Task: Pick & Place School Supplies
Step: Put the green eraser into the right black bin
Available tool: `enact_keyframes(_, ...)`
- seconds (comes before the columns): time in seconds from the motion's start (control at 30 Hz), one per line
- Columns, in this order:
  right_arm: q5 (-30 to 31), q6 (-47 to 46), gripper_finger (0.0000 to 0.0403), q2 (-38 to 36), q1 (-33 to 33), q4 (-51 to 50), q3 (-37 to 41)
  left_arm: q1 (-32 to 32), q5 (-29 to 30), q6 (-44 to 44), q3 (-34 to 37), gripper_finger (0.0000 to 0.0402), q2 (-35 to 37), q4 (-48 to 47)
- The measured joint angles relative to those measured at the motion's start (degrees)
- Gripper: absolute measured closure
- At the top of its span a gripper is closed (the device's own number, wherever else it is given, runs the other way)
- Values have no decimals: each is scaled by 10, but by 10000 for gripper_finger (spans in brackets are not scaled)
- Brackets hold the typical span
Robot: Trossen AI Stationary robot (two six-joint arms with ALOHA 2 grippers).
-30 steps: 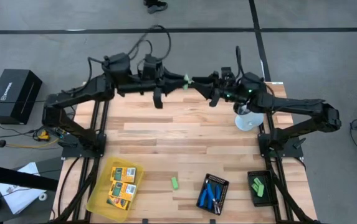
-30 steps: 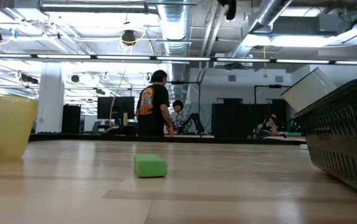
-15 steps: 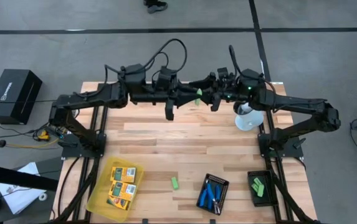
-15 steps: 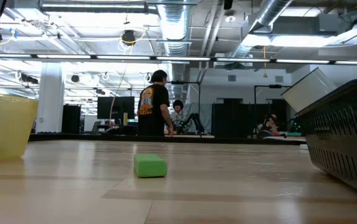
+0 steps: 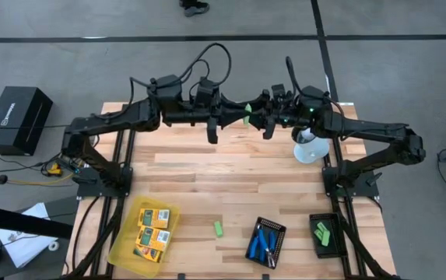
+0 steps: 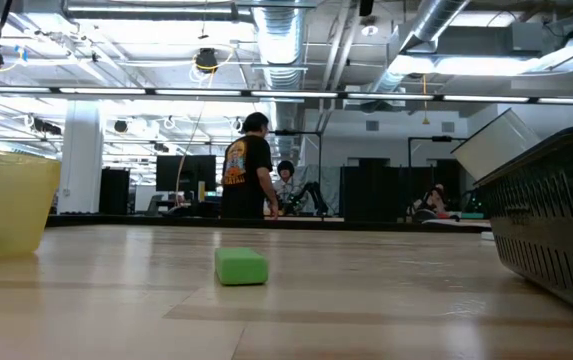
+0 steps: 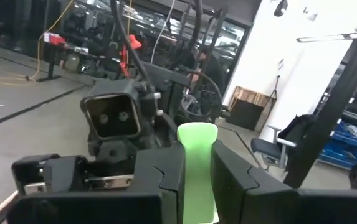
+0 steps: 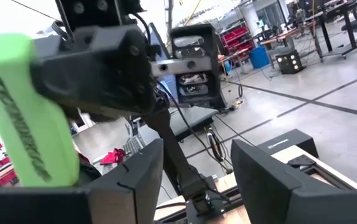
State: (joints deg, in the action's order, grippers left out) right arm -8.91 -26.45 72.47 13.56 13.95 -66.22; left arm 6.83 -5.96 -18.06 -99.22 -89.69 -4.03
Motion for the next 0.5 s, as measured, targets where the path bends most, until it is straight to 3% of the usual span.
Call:
enact_keyframes(0.17,-3,1,192,0,13,-2,0,6,-2,7,0,361,14,-4)
enact_keyframes(0.3,-41,0,168,0,23,15,1,24,-1,26,-1,361,26,-29)
enact_keyframes(0.5,-84,-23,167,-2,16,61,1,38,-1,42,0,361,32,-39)
